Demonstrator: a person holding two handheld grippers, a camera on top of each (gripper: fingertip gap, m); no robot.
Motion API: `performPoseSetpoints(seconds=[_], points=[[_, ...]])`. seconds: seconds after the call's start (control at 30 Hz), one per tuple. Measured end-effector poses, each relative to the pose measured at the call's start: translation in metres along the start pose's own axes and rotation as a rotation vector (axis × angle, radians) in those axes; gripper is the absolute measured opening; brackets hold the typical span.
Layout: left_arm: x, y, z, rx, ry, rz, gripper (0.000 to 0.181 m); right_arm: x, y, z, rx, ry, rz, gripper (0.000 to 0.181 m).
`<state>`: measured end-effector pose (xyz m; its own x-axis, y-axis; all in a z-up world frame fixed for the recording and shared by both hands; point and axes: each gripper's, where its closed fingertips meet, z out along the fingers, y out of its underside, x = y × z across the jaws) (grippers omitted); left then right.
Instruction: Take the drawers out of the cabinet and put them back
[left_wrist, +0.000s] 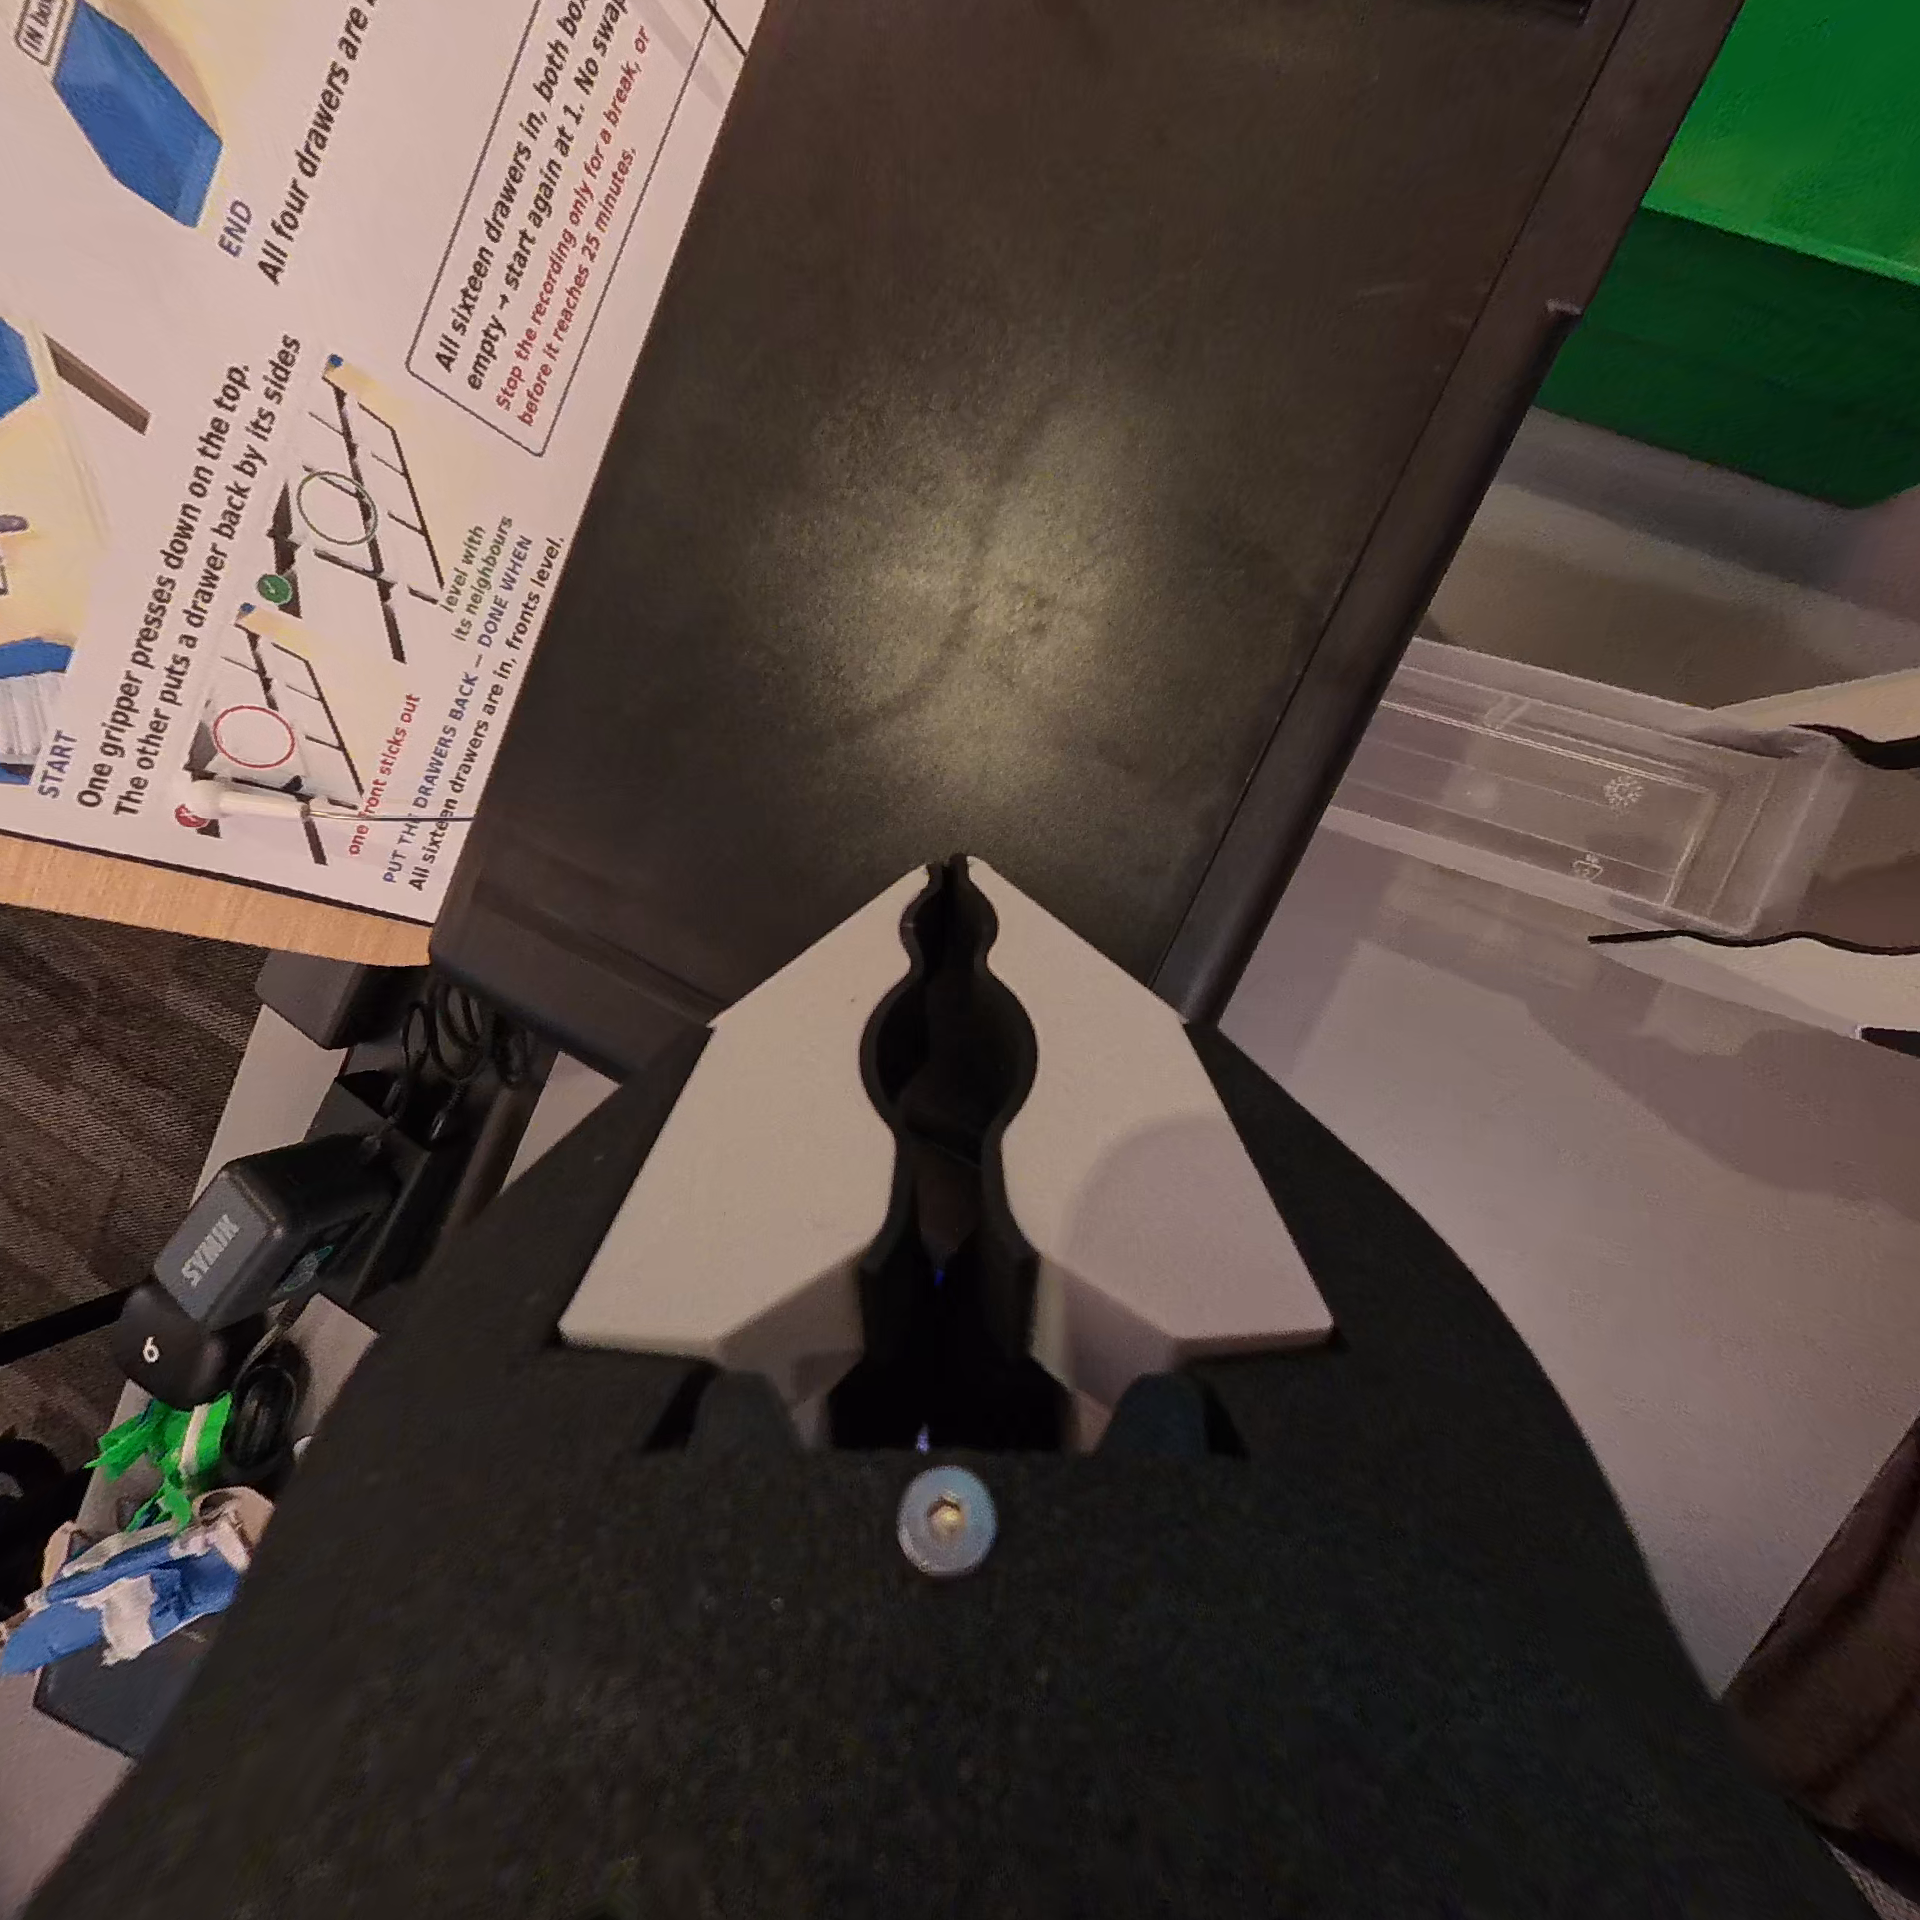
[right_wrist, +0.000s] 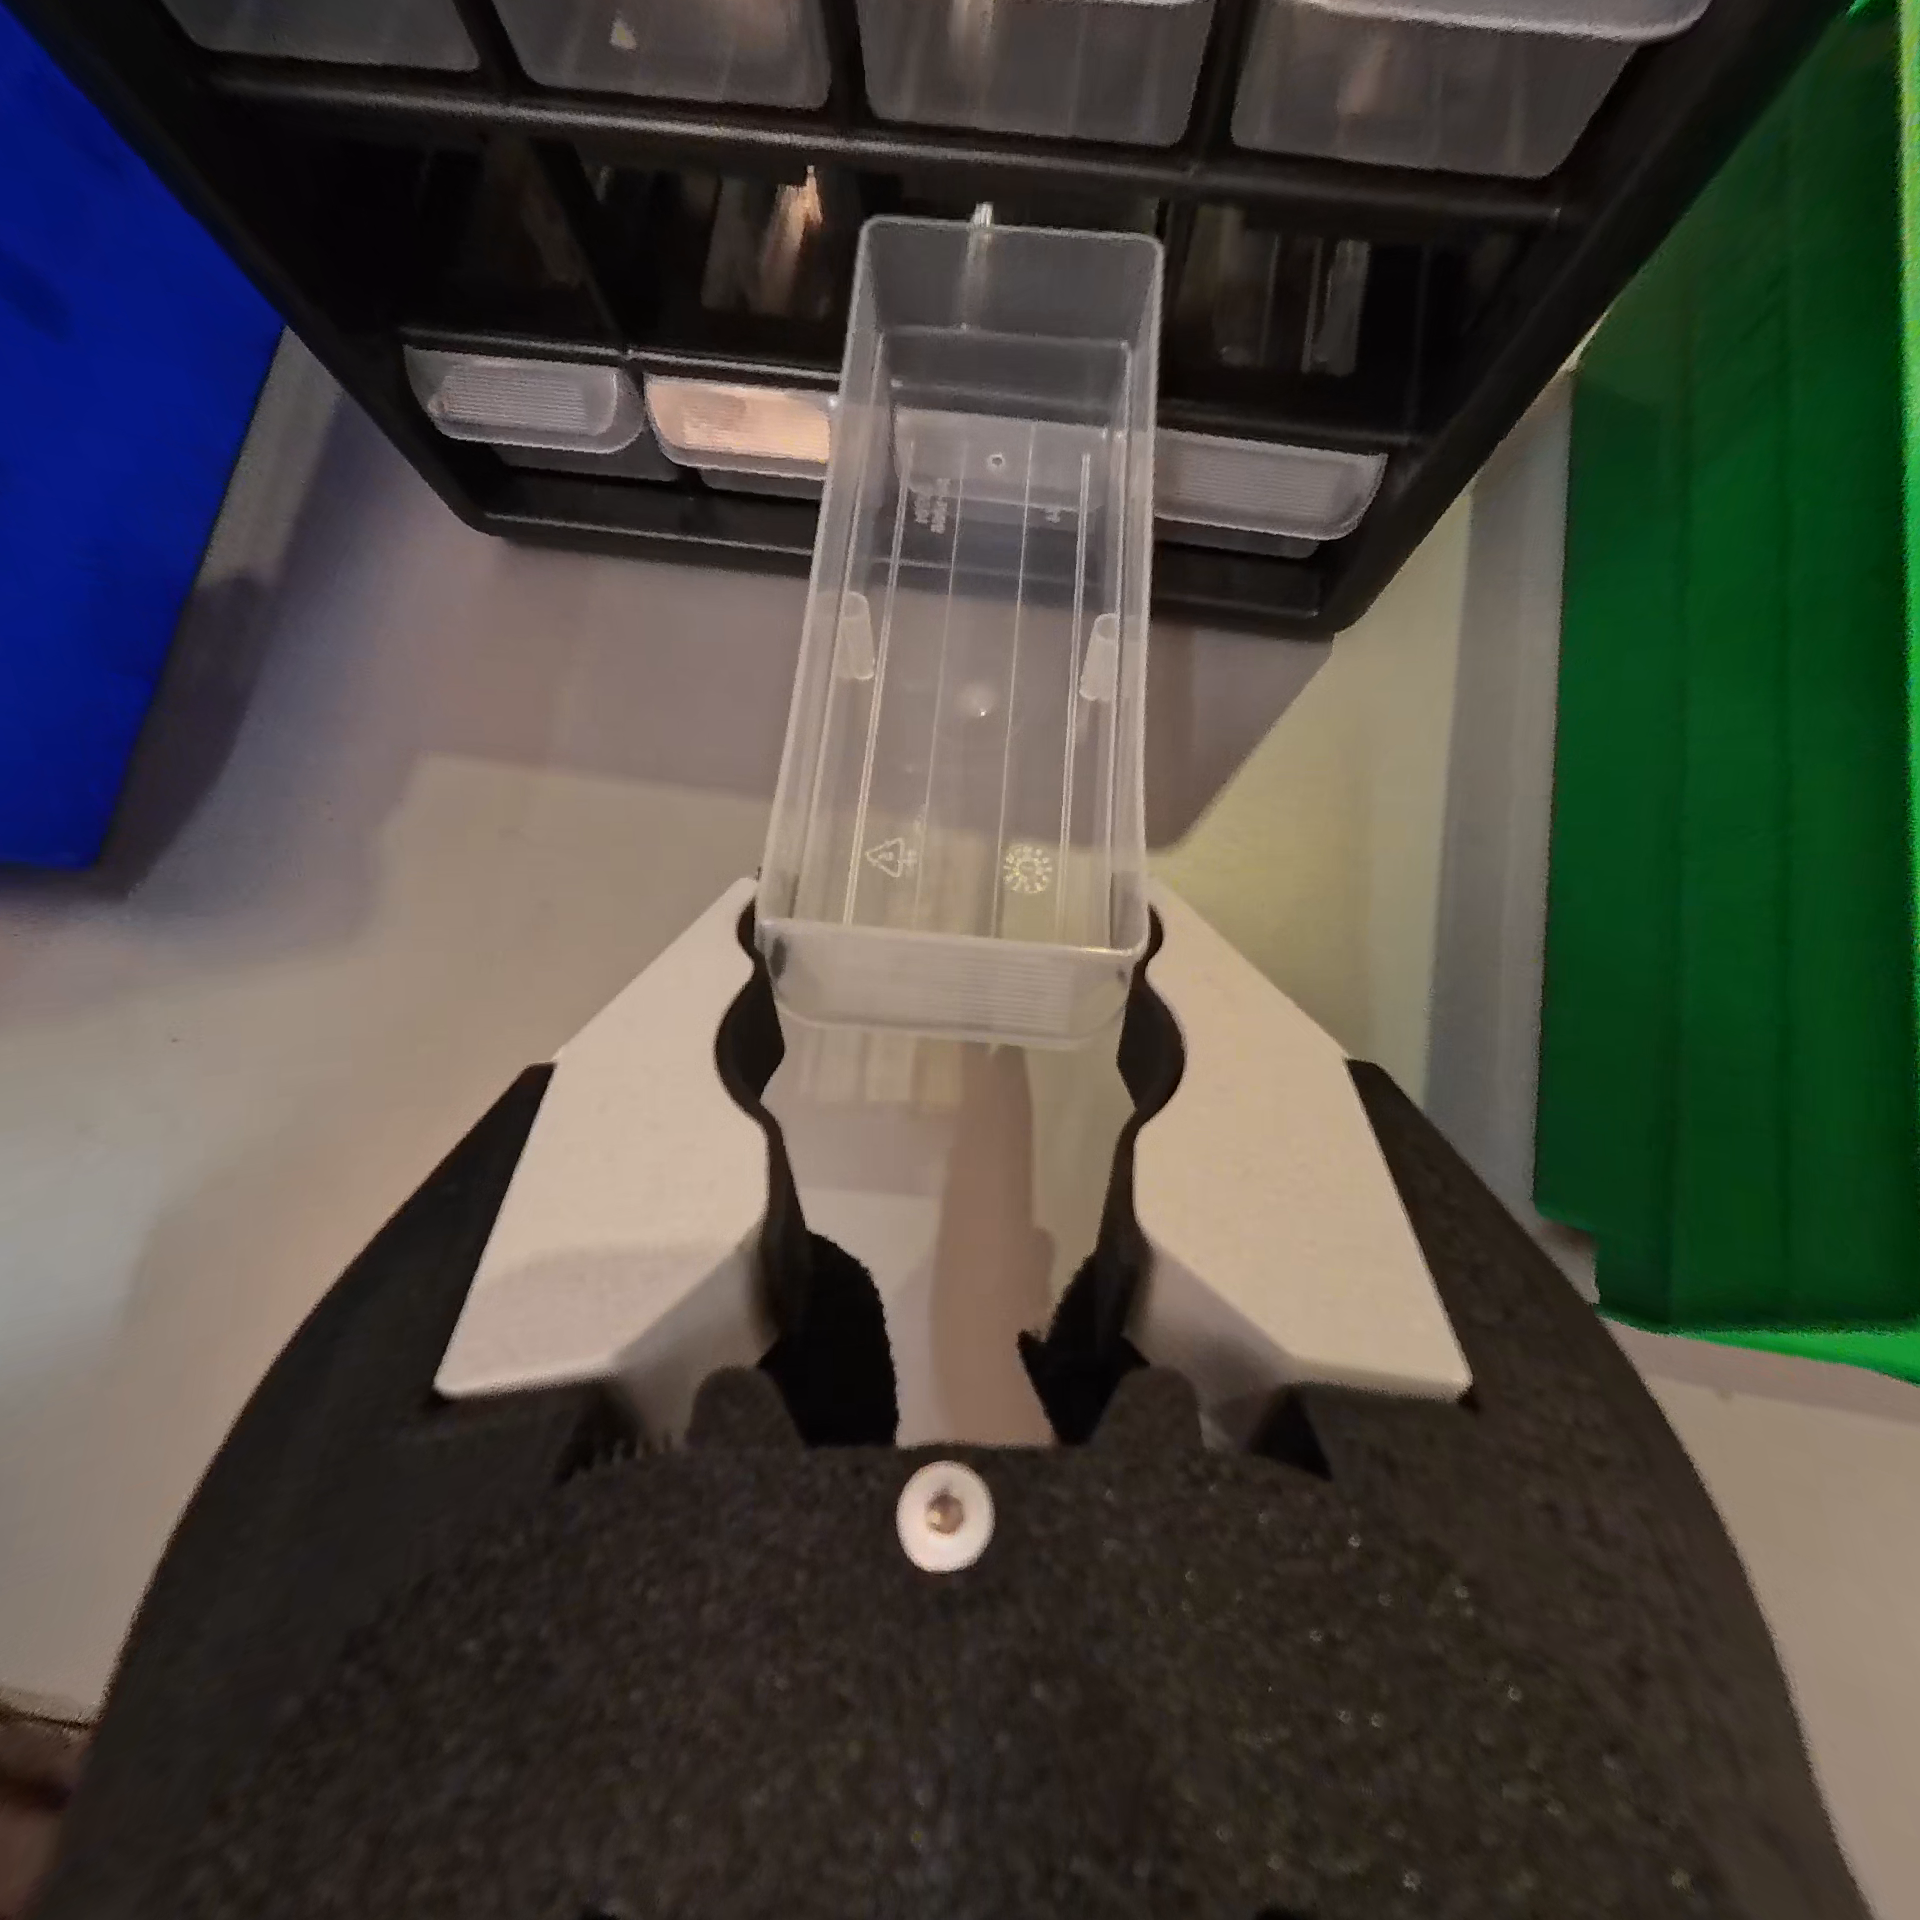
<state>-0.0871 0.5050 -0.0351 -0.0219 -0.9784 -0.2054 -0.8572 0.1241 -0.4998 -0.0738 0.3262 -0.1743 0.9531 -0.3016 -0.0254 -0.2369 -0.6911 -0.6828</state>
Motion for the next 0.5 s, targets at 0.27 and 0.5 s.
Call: performPoseSetpoints(seconds=[0.27, 0.5], points=[[0.000, 0.000, 0.000, 0.011, 0.010, -0.009, 0.000, 0.000, -0.006, 0.003, 0.041, 0.006, 0.024, 0.064], [0.000, 0.000, 0.000, 0.004, 0.008, -0.007, 0.000, 0.002, -0.021, 0.018, 0.050, 0.027, 0.008, 0.064]])
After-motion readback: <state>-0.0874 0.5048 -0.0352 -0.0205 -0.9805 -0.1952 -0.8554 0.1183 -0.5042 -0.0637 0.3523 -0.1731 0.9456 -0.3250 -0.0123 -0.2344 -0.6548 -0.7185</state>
